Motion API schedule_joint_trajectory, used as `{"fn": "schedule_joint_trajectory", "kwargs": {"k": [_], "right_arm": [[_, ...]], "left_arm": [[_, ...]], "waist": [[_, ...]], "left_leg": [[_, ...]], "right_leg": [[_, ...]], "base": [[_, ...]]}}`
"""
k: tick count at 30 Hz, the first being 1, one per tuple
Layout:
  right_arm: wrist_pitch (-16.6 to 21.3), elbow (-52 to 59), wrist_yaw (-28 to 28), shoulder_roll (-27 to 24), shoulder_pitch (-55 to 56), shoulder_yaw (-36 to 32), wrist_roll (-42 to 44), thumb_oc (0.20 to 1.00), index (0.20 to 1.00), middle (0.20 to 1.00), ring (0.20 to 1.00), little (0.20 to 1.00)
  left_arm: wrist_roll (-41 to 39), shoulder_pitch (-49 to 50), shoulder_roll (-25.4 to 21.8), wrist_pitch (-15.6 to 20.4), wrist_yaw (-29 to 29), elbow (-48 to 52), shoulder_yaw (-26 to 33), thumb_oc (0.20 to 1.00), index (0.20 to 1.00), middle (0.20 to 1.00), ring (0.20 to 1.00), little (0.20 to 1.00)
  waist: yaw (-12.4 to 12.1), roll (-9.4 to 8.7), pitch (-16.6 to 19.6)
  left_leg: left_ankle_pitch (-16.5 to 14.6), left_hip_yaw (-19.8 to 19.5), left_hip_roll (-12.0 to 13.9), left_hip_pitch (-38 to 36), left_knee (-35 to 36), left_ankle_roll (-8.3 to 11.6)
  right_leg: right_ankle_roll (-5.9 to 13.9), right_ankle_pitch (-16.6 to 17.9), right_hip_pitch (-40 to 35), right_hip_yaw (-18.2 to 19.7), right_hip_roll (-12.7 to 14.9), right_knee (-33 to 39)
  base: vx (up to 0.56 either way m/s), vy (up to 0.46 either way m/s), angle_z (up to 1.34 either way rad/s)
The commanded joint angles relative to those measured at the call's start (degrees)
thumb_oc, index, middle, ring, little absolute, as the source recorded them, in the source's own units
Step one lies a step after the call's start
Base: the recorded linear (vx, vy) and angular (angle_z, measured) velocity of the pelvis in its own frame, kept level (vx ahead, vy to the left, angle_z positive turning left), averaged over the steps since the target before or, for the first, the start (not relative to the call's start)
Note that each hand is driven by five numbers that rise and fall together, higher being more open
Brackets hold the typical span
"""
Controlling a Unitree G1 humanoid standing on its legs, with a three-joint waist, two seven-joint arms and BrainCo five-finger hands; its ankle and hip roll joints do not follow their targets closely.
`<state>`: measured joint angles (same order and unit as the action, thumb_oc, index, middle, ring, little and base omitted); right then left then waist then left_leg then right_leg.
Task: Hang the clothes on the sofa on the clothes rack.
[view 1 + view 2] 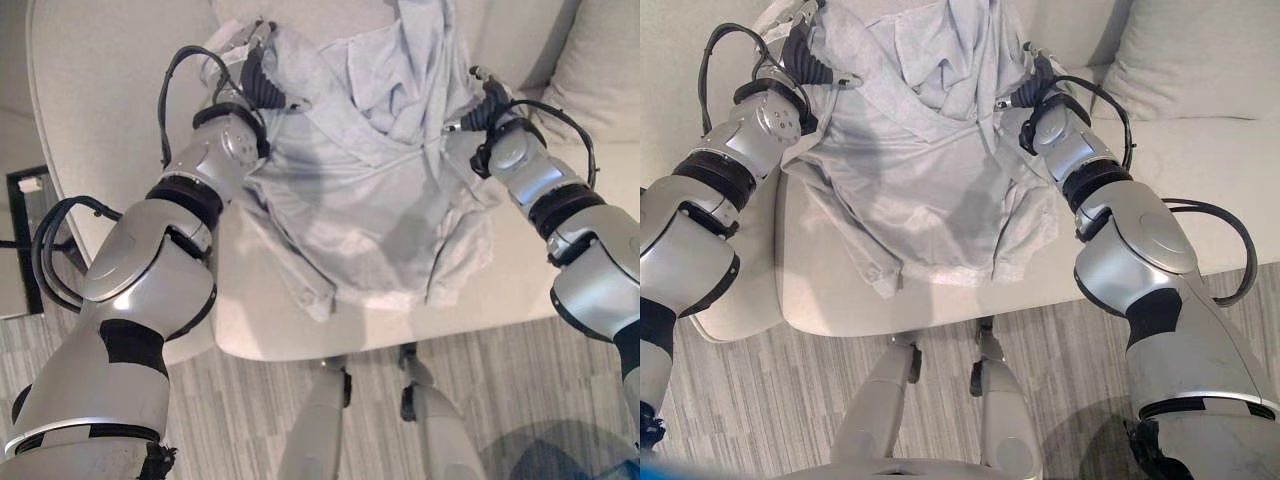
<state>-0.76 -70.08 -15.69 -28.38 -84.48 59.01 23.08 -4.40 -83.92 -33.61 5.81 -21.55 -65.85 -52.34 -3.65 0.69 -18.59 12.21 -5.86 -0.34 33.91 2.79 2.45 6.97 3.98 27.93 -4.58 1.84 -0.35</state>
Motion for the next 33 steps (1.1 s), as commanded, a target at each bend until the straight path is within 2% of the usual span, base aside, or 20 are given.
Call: {"fn": "schedule_joint_trajectory", "kwargs": {"k": [1,7,10,16,23,27,33], "right_arm": [[1.79,0.07,-0.78,-4.42,-9.35,-0.82,1.04,1.000,1.000,1.000,1.000,1.000],[2.09,0.01,-0.93,-5.36,-9.28,-1.59,1.79,1.000,1.000,1.000,1.000,1.000],[3.12,0.95,-1.52,-5.67,-9.13,-3.49,5.68,1.000,1.000,1.000,1.000,1.000],[5.56,2.55,-1.90,-5.81,-9.92,-6.24,12.39,1.000,1.000,1.000,1.000,1.000],[6.20,4.62,-1.69,-7.49,-11.46,-4.29,12.29,1.000,1.000,1.000,1.000,1.000],[7.24,6.49,0.06,-8.63,-10.96,-4.63,16.12,1.000,1.000,1.000,1.000,1.000],[6.22,7.16,3.71,-7.64,-10.79,-2.09,16.60,1.000,1.000,1.000,1.000,1.000]], "left_arm": [[-2.76,-4.28,-1.69,0.11,-0.71,-3.53,2.24,1.000,1.000,1.000,1.000,1.000],[-3.76,-3.51,-3.58,0.53,-1.38,-2.00,3.08,1.000,1.000,1.000,1.000,1.000],[-4.31,-3.15,-3.94,0.45,-1.51,-2.36,3.32,1.000,1.000,1.000,1.000,1.000],[-5.02,-2.52,-4.28,0.73,-1.01,-3.34,3.76,1.000,1.000,1.000,1.000,1.000],[-4.48,-1.07,-5.26,0.87,-0.64,-2.85,3.30,1.000,1.000,1.000,1.000,1.000],[-4.23,-0.52,-5.44,1.08,-0.16,-2.69,3.31,1.000,1.000,1.000,1.000,1.000],[-3.86,-1.18,-4.66,1.53,0.79,-2.70,2.74,1.000,1.000,1.000,1.000,1.000]], "waist": [[-1.90,-3.62,-5.83],[-3.01,-2.84,-5.79],[-3.34,-2.55,-5.88],[-3.23,-2.68,-5.78],[-2.56,-3.50,-5.57],[-2.02,-3.82,-5.46],[-1.86,-4.11,-5.47]], "left_leg": [[0.21,-1.59,2.13,-2.68,2.21,4.95],[0.14,-2.02,1.92,-2.85,2.21,5.00],[0.12,-2.18,1.81,-2.89,2.21,5.06],[-0.09,-2.11,1.82,-2.75,2.21,5.19],[-0.14,-1.97,2.04,-2.61,2.21,5.29],[-0.35,-1.75,2.12,-2.87,2.21,5.38],[-0.40,-1.52,2.26,-3.02,2.21,5.46]], "right_leg": [[3.60,7.02,-2.23,0.82,5.94,5.35],[3.66,6.73,-2.69,0.30,6.16,5.35],[3.70,6.59,-2.88,0.16,6.20,5.30],[3.86,6.59,-2.76,0.15,6.28,5.30],[3.91,6.51,-2.73,0.26,6.25,5.33],[3.89,6.54,-2.68,0.38,6.18,5.33],[3.86,6.61,-2.65,0.47,6.17,5.35]], "base": [[0.01,0.008,0.08],[0.01,-0.001,0.05],[0.01,0.010,0.05],[0.00,0.000,0.00],[0.00,0.000,0.00],[0.00,0.000,0.00],[0.00,0.000,-0.01]]}}
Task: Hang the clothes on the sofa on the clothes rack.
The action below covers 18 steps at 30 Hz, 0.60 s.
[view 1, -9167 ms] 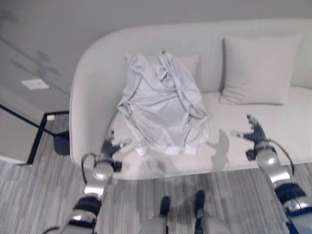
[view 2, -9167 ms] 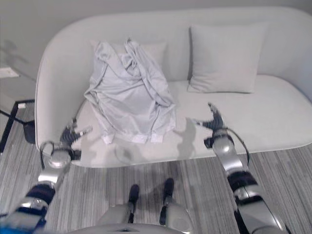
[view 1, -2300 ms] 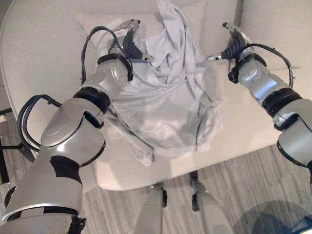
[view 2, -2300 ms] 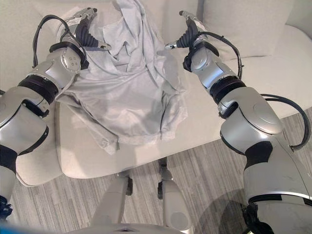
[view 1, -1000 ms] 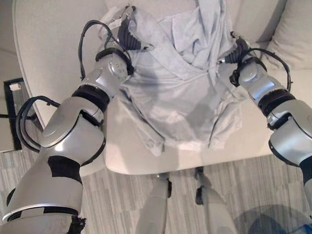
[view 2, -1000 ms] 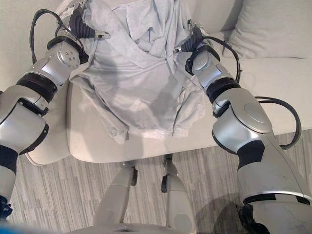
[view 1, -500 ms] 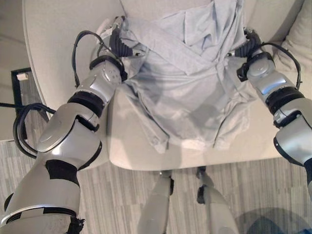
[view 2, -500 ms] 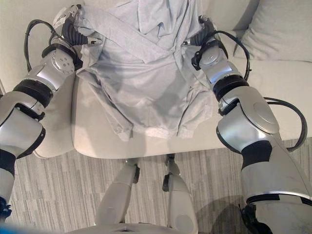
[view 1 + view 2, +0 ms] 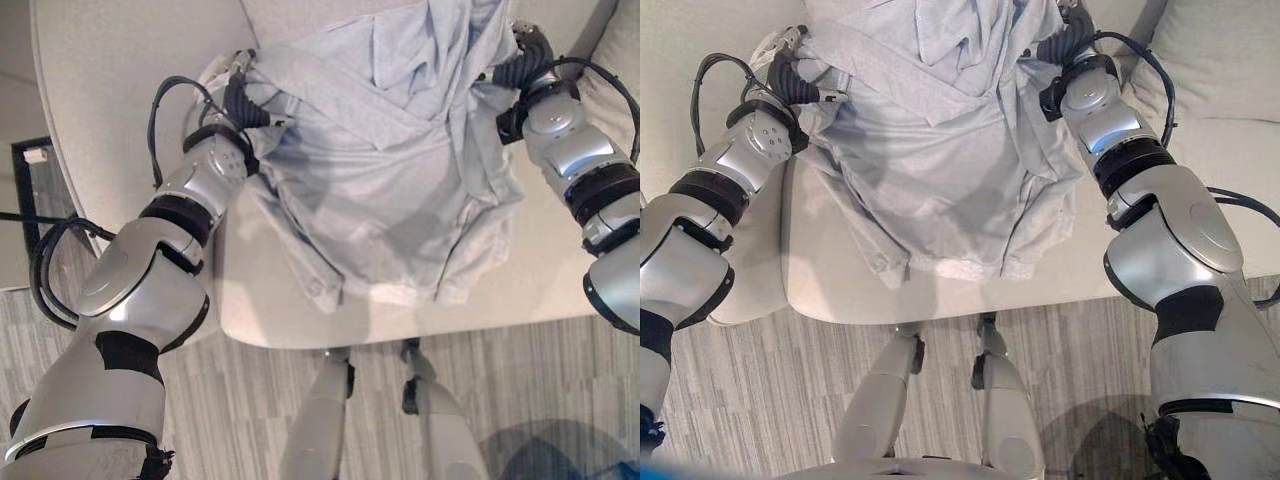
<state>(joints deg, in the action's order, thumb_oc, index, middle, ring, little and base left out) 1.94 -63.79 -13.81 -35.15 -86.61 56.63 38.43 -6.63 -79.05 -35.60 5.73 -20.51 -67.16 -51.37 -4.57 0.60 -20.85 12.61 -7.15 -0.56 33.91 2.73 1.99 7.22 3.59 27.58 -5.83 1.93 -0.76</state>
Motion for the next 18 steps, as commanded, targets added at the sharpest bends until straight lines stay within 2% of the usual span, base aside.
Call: {"fn": "schedule_joint_trajectory", "kwargs": {"k": [1,6,12,18], "right_arm": [[3.22,1.23,2.58,-0.74,-8.67,1.05,1.05,1.000,1.000,1.000,1.000,1.000],[0.80,1.31,9.22,0.38,-9.24,7.99,-2.53,1.000,1.000,1.000,1.000,1.000],[0.73,0.51,10.64,0.23,-9.88,11.21,-6.19,1.000,1.000,1.000,1.000,1.000],[0.35,-3.26,9.82,1.01,-9.94,10.22,-8.75,1.000,1.000,1.000,1.000,1.000]], "left_arm": [[-1.48,-6.19,-2.63,1.67,-0.12,-1.38,1.73,1.000,1.000,1.000,1.000,1.000],[0.07,-8.06,-1.21,2.31,0.73,-1.65,0.19,1.000,1.000,1.000,1.000,1.000],[0.92,-9.74,0.33,2.43,1.01,-1.90,-0.79,1.000,1.000,1.000,1.000,1.000],[1.34,-12.19,1.84,2.30,0.83,-2.30,-1.45,1.000,1.000,1.000,1.000,1.000]], "waist": [[-0.96,-4.03,-3.22],[-0.90,-4.46,-3.21],[-0.97,-4.57,-3.25],[-1.30,-4.04,-3.56]], "left_leg": [[-0.80,-0.22,2.50,-3.00,2.27,5.93],[-0.47,-0.43,2.71,-2.76,2.27,6.03],[-0.37,-0.71,2.74,-2.68,2.27,6.03],[-0.23,-1.13,2.53,-2.28,2.27,5.93]], "right_leg": [[3.59,6.97,-2.27,1.75,6.08,5.76],[3.54,7.03,-2.03,1.93,6.16,5.76],[3.57,6.92,-1.96,2.01,6.16,5.76],[3.57,7.03,-1.69,2.19,6.19,5.74]], "base": [[0.00,0.000,0.00],[0.00,0.000,0.00],[0.00,0.000,0.00],[0.00,0.000,0.00]]}}
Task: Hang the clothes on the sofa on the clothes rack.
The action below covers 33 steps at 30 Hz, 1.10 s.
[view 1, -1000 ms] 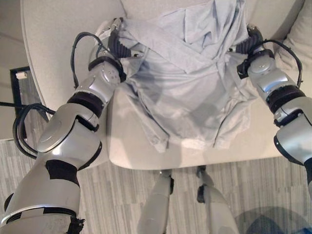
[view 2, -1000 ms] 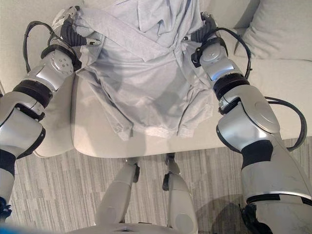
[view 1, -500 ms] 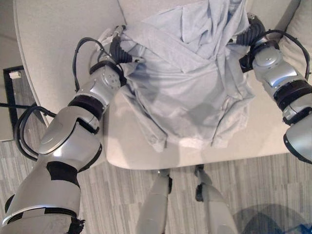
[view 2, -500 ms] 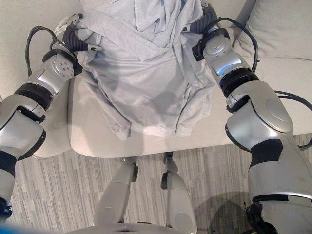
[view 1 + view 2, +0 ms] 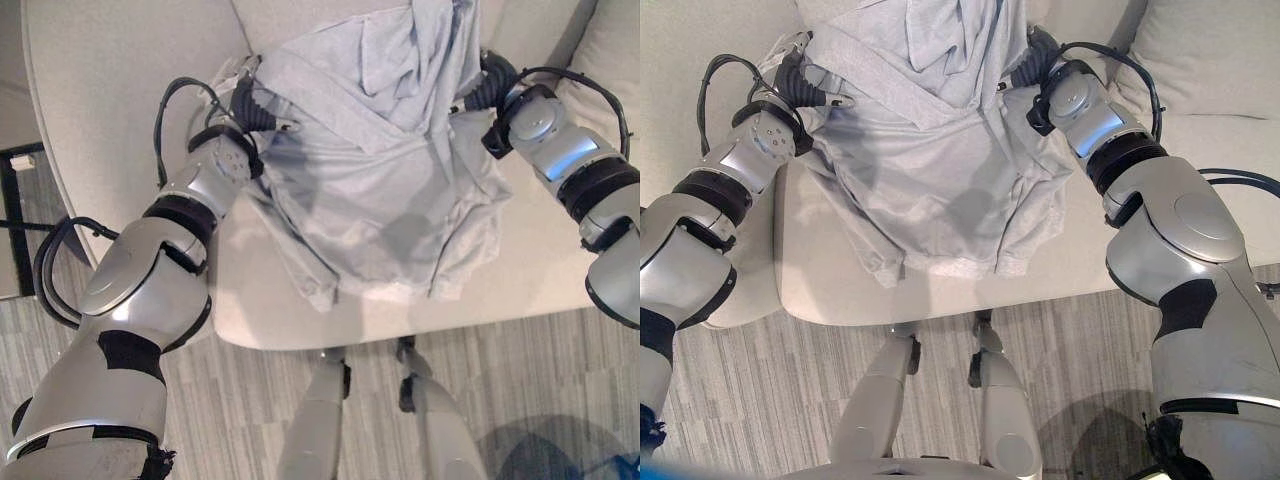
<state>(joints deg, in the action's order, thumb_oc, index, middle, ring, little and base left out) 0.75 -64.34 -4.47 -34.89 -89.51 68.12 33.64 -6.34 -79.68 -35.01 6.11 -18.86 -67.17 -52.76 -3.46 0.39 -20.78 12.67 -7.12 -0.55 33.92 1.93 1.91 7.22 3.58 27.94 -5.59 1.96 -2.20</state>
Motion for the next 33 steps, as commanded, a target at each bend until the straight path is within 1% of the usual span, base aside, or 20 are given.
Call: {"fn": "schedule_joint_trajectory", "kwargs": {"k": [1,2,3,4,5,6,7,8,9,13,15,22,23,24,25,26,27,31,32,33], "right_arm": [[1.40,-3.19,0.42,0.89,-7.20,-1.18,-4.83,1.000,1.000,1.000,1.000,1.000],[1.28,-3.58,0.24,1.14,-7.13,-1.30,-5.59,1.000,1.000,1.000,1.000,1.000],[1.26,-3.88,-0.04,1.27,-7.20,-1.45,-5.81,1.000,1.000,1.000,1.000,1.000],[1.34,-4.12,-0.82,1.41,-7.22,-1.83,-5.95,1.000,1.000,1.000,1.000,1.000],[1.47,-4.34,-1.24,1.70,-7.10,-2.18,-5.93,0.915,0.915,0.915,0.915,0.915],[1.69,-4.37,-1.85,1.88,-7.08,-2.60,-5.98,0.733,0.733,0.733,0.733,0.733],[2.03,-4.19,-2.82,2.10,-7.08,-3.19,-5.56,0.514,0.514,0.514,0.514,0.514],[2.31,-4.09,-3.47,2.29,-7.14,-3.67,-5.32,0.200,0.200,0.200,0.200,0.200],[2.80,-3.63,-5.09,2.67,-7.17,-4.51,-4.71,0.200,0.200,0.200,0.200,0.200],[5.20,-0.05,-7.91,3.12,-7.43,-7.30,-0.86,0.200,0.200,0.200,0.200,0.200],[7.85,5.35,-10.20,1.73,-8.17,-8.53,0.68,0.200,0.200,0.200,0.200,0.200],[10.72,11.84,-13.51,0.33,-7.06,-11.11,-0.27,0.200,0.200,0.200,0.200,0.200],[11.54,14.18,-15.94,0.43,-5.91,-13.09,-2.56,0.200,0.200,0.200,0.200,0.200],[11.28,16.13,-20.48,0.55,-5.70,-14.68,-9.26,0.200,0.200,0.200,0.200,0.200],[11.25,16.18,-20.51,0.53,-5.71,-14.69,-9.30,0.200,0.200,0.200,0.200,0.200],[10.74,17.15,-21.89,0.58,-5.84,-14.78,-12.35,0.200,0.200,0.200,0.200,0.200],[9.75,17.86,-23.94,1.13,-6.09,-14.88,-16.88,0.200,0.200,0.200,0.200,0.200],[8.82,19.23,-26.80,2.86,-4.76,-17.51,-20.53,0.200,0.200,0.200,0.200,0.200],[8.51,20.23,-27.59,3.44,-3.99,-18.54,-21.79,0.200,0.200,0.200,0.200,0.200],[8.47,20.28,-27.61,3.42,-3.98,-18.55,-21.82,0.200,0.200,0.200,0.200,0.200]], "left_arm": [[1.16,-12.05,1.40,1.94,-0.77,-2.34,-0.28,1.000,1.000,1.000,1.000,1.000],[1.34,-12.37,1.54,1.89,-0.78,-2.47,-0.52,1.000,1.000,1.000,1.000,1.000],[1.36,-12.62,1.66,1.82,-0.75,-2.58,-0.68,0.862,0.862,0.862,0.862,0.862],[1.22,-12.89,2.00,1.77,-0.94,-2.60,-0.71,0.564,0.564,0.564,0.564,0.564],[1.15,-13.21,2.15,1.78,-1.10,-2.67,-0.69,0.200,0.200,0.200,0.200,0.200],[1.11,-13.53,2.41,1.78,-1.25,-2.78,-0.62,0.200,0.200,0.200,0.200,0.200],[0.99,-13.80,2.68,1.73,-1.60,-2.91,-0.55,0.200,0.200,0.200,0.200,0.200],[0.79,-13.84,2.81,1.68,-1.73,-3.02,-0.43,0.200,0.200,0.200,0.200,0.200],[0.46,-13.92,2.85,1.54,-2.05,-3.25,-0.21,0.200,0.200,0.200,0.200,0.200],[0.00,-13.66,2.31,1.04,-2.65,-3.64,0.32,0.200,0.200,0.200,0.200,0.200],[-0.16,-13.98,0.29,1.08,-3.07,-3.75,0.35,0.200,0.200,0.200,0.200,0.200],[-0.67,-14.37,-1.90,1.27,-4.43,-3.43,0.80,0.200,0.200,0.200,0.200,0.200],[-1.08,-14.41,-2.51,1.42,-5.59,-3.15,1.63,0.200,0.200,0.200,0.200,0.200],[-1.60,-14.32,-2.87,1.65,-7.53,-2.19,2.95,0.200,0.200,0.200,0.200,0.200],[-1.59,-14.34,-2.88,1.64,-7.53,-2.17,2.95,0.200,0.200,0.200,0.200,0.200],[-1.53,-14.49,-2.96,1.79,-8.14,-1.60,3.18,0.200,0.200,0.200,0.200,0.200],[-1.96,-14.59,-2.82,2.23,-10.17,0.02,4.35,0.200,0.200,0.200,0.200,0.200],[-2.78,-14.61,-2.81,3.02,-12.89,2.64,6.55,0.200,0.200,0.200,0.200,0.200],[-2.90,-14.53,-3.19,3.34,-14.07,4.71,7.36,0.200,0.200,0.200,0.200,0.200],[-2.88,-14.52,-3.22,3.30,-14.09,4.77,7.38,0.200,0.200,0.200,0.200,0.200]], "waist": [[-2.44,-3.74,-3.68],[-2.42,-3.66,-3.71],[-2.46,-3.59,-3.74],[-2.45,-3.55,-3.81],[-2.42,-3.50,-3.88],[-2.38,-3.49,-3.91],[-2.26,-3.53,-3.93],[-2.13,-3.58,-3.98],[-1.80,-3.71,-4.05],[-1.02,-4.03,-4.07],[-0.08,-4.26,-3.87],[0.88,-4.20,-3.24],[1.25,-4.07,-2.83],[1.42,-3.73,-2.37],[1.46,-3.73,-2.30],[1.48,-3.58,-2.09],[1.31,-3.38,-1.55],[1.33,-2.76,0.22],[1.24,-2.40,1.15],[1.30,-2.39,1.21]], "left_leg": [[-0.25,-1.21,2.49,-2.19,3.07,6.00],[-0.23,-1.26,2.48,-2.06,3.07,6.00],[-0.19,-1.28,2.46,-1.98,3.07,6.00],[-0.15,-1.35,2.39,-1.83,3.07,5.95],[-0.10,-1.36,2.37,-1.75,3.07,5.96],[-0.06,-1.44,2.36,-1.70,3.07,5.94],[-0.03,-1.45,2.38,-1.62,3.07,5.93],[-0.03,-1.40,2.37,-1.59,3.07,5.93],[-0.09,-1.38,2.38,-1.61,3.07,5.89],[-0.45,-0.75,2.65,-1.96,3.07,5.90],[-0.74,-0.35,2.72,-2.25,3.07,6.01],[-1.13,0.29,3.06,-2.87,3.07,6.06],[-1.38,0.51,3.09,-3.23,3.07,5.99],[-1.65,0.84,3.13,-3.70,3.07,5.91],[-1.43,0.80,3.08,-3.49,3.07,5.89],[-1.50,0.83,3.09,-3.69,3.07,5.86],[-1.99,1.10,3.21,-4.56,3.07,5.84],[-2.50,1.12,3.22,-6.30,3.07,5.62],[-3.33,1.25,3.35,-7.90,3.07,5.50],[-3.05,1.20,3.29,-7.66,3.07,5.48]], "right_leg": [[3.58,7.03,-2.01,1.96,6.17,7.19],[3.60,7.05,-1.92,2.01,6.19,7.20],[3.61,7.04,-1.87,1.97,6.19,7.20],[3.62,7.03,-1.78,2.03,6.17,7.18],[3.59,7.07,-1.66,2.11,6.15,7.16],[3.55,7.07,-1.58,2.12,6.13,7.14],[3.52,7.04,-1.54,2.24,6.08,7.15],[3.51,7.05,-1.50,2.37,6.04,7.14],[3.46,7.03,-1.54,2.53,5.99,7.09],[3.46,6.99,-1.65,2.70,5.86,7.05],[3.70,7.12,-1.63,2.88,5.77,7.11],[3.98,6.96,-1.92,3.02,5.95,7.08],[4.08,6.89,-2.11,3.09,5.98,7.04],[4.17,6.64,-2.50,3.27,6.06,6.96],[4.20,6.84,-2.34,3.25,6.10,7.02],[4.20,6.69,-2.49,3.34,6.09,6.98],[4.19,6.24,-3.15,3.51,6.08,6.83],[4.07,5.50,-4.78,3.64,6.26,6.64],[3.94,4.45,-6.20,3.77,6.31,6.16],[3.97,4.68,-6.00,3.75,6.36,6.19]], "base": [[0.00,0.000,0.00],[0.00,0.000,0.00],[0.00,0.000,0.00],[0.00,0.000,0.00],[0.00,0.000,0.00],[0.00,0.000,0.00],[0.00,0.000,0.00],[0.00,0.000,0.00],[0.00,0.000,0.00],[-0.01,0.006,-0.01],[-0.03,0.031,-0.04],[-0.01,0.008,-0.02],[-0.03,0.007,-0.12],[-0.03,0.010,-0.14],[-0.03,0.002,-0.14],[-0.01,0.001,-0.05],[0.00,0.000,0.00],[0.02,-0.007,-0.03],[0.00,0.000,0.00],[0.05,-0.011,-0.02]]}}
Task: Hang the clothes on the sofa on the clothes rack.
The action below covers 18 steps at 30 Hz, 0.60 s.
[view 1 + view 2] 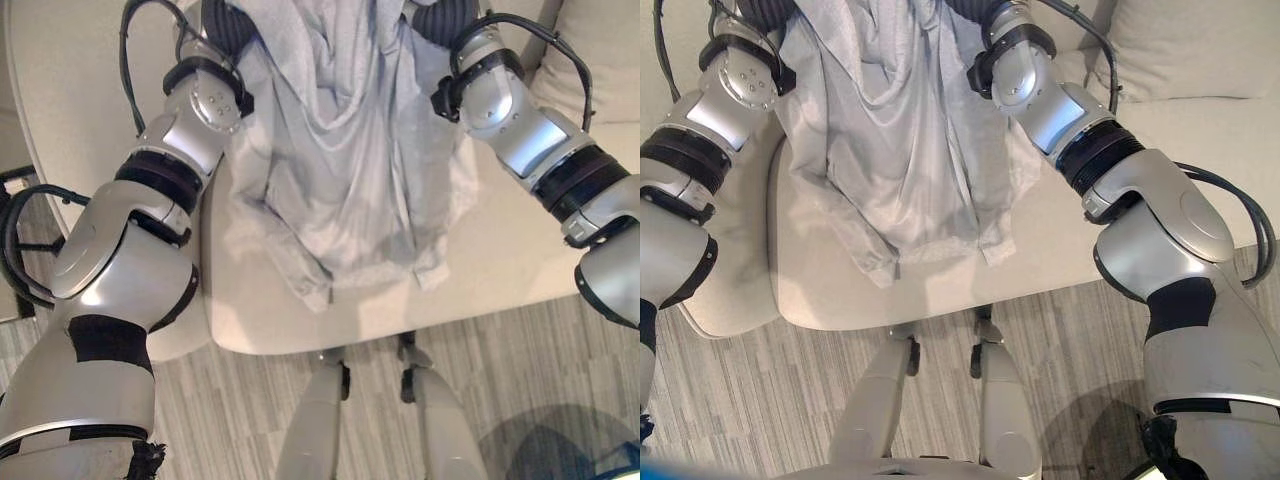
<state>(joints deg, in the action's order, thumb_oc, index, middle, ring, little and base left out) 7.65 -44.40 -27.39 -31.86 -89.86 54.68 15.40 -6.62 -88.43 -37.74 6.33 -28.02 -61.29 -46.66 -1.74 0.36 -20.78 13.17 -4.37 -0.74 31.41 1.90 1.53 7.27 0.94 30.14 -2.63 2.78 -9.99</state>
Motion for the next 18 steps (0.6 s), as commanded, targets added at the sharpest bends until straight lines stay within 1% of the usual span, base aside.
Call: {"fn": "schedule_joint_trajectory", "kwargs": {"k": [1,2,4,5,6,11,12,13,16,17,18], "right_arm": [[1.49,0.95,-5.25,0.50,-3.10,-5.91,-4.51,0.200,0.200,0.200,0.200,0.200],[1.12,2.02,-5.67,0.55,-2.23,-6.74,-6.16,0.200,0.200,0.200,0.200,0.200],[0.77,3.47,-6.13,0.38,-0.89,-8.23,-7.82,0.200,0.200,0.200,0.200,0.200],[0.43,5.87,-6.08,0.08,1.24,-10.15,-9.77,0.200,0.200,0.200,0.200,0.200],[0.39,5.95,-6.09,0.07,1.30,-10.17,-9.82,0.200,0.200,0.200,0.200,0.200],[0.84,7.49,-5.59,-0.72,4.43,-12.43,-11.49,0.200,0.200,0.200,0.200,0.200],[0.83,7.56,-5.59,-0.68,4.57,-12.42,-11.52,0.200,0.200,0.200,0.200,0.200],[1.05,8.12,-5.56,-1.67,5.61,-13.32,-12.31,0.200,0.200,0.200,0.200,0.200],[1.86,8.60,-5.99,-2.75,6.84,-14.30,-13.31,0.200,0.200,0.200,0.200,0.200],[2.36,8.40,-6.46,-3.55,7.24,-14.60,-13.66,0.200,0.200,0.200,0.200,0.200],[2.52,8.41,-6.68,-3.89,7.62,-15.01,-13.88,0.200,0.200,0.200,0.200,0.200]], "left_arm": [[-2.54,-5.83,-0.82,3.34,-5.64,0.26,1.73,0.200,0.200,0.200,0.200,0.200],[-2.23,-5.58,-1.54,3.75,-6.56,2.42,2.45,0.200,0.200,0.200,0.200,0.200],[-2.14,-4.88,-2.46,4.07,-7.49,5.10,3.89,0.200,0.200,0.200,0.200,0.200],[-1.38,-3.21,-3.82,4.23,-8.16,8.15,5.42,0.200,0.200,0.200,0.200,0.200],[-1.34,-3.12,-3.84,4.19,-8.18,8.24,5.47,0.200,0.200,0.200,0.200,0.200],[0.16,0.43,-7.66,4.27,-8.71,12.05,7.81,0.200,0.200,0.200,0.200,0.200],[0.21,0.67,-7.70,4.22,-8.71,12.19,7.93,0.200,0.200,0.200,0.200,0.200],[0.65,1.85,-9.35,4.23,-8.80,13.27,8.94,0.200,0.200,0.200,0.200,0.200],[1.63,3.68,-11.76,4.29,-8.97,14.09,9.93,0.200,0.200,0.200,0.200,0.200],[2.09,4.08,-13.40,4.25,-9.06,14.34,10.34,0.200,0.200,0.200,0.200,0.200],[2.45,4.55,-14.03,4.15,-9.26,14.57,10.76,0.200,0.200,0.200,0.200,0.200]], "waist": [[-0.52,-2.12,1.82],[-0.65,-1.62,2.77],[-0.60,-1.24,4.21],[-0.49,-1.16,6.88],[-0.45,-1.14,6.88],[-0.74,-0.80,12.01],[-0.69,-0.74,11.95],[-1.02,-0.80,13.87],[-1.55,-0.84,16.57],[-1.96,-0.87,17.98],[-2.19,-0.91,18.60]], "left_leg": [[-3.97,-1.39,3.58,-6.31,3.10,5.80],[-4.98,-1.36,3.71,-8.52,3.10,5.61],[-5.53,-1.39,3.72,-10.67,3.10,5.42],[-6.96,-1.44,4.47,-14.47,3.10,5.32],[-6.72,-1.48,4.44,-14.35,3.10,5.31],[-8.17,-1.55,5.66,-19.96,3.10,5.28],[-8.26,-1.56,5.70,-20.17,3.10,5.30],[-8.59,-1.42,6.50,-21.94,3.10,5.47],[-8.90,-1.30,7.96,-24.48,3.10,6.14],[-8.81,-1.37,8.86,-25.68,3.10,6.44],[-8.81,-1.46,9.21,-26.25,3.05,6.53]], "right_leg": [[3.84,6.65,-9.04,0.82,5.61,13.38],[3.69,5.33,-10.86,0.83,5.77,12.52],[3.46,4.36,-12.76,0.84,5.97,11.51],[3.20,2.52,-15.96,0.50,6.19,10.36],[3.22,2.75,-15.89,0.48,6.22,10.42],[2.60,0.99,-20.93,-0.33,5.92,9.73],[2.58,0.96,-21.19,-0.36,5.88,9.79],[2.36,0.44,-22.92,-0.92,5.58,9.93],[2.05,-0.05,-26.40,-1.88,4.57,11.28],[1.85,-0.71,-28.25,-2.49,3.94,11.97],[1.81,-0.99,-29.16,-2.82,3.68,12.34]], "base": [[0.07,-0.004,-0.01],[0.11,-0.024,0.00],[0.16,-0.063,0.02],[0.16,-0.080,0.06],[0.19,-0.088,0.07],[0.10,-0.066,0.12],[0.10,-0.084,0.07],[0.06,-0.114,0.09],[0.08,-0.129,0.09],[0.07,-0.102,0.21],[0.04,-0.071,0.19]]}}
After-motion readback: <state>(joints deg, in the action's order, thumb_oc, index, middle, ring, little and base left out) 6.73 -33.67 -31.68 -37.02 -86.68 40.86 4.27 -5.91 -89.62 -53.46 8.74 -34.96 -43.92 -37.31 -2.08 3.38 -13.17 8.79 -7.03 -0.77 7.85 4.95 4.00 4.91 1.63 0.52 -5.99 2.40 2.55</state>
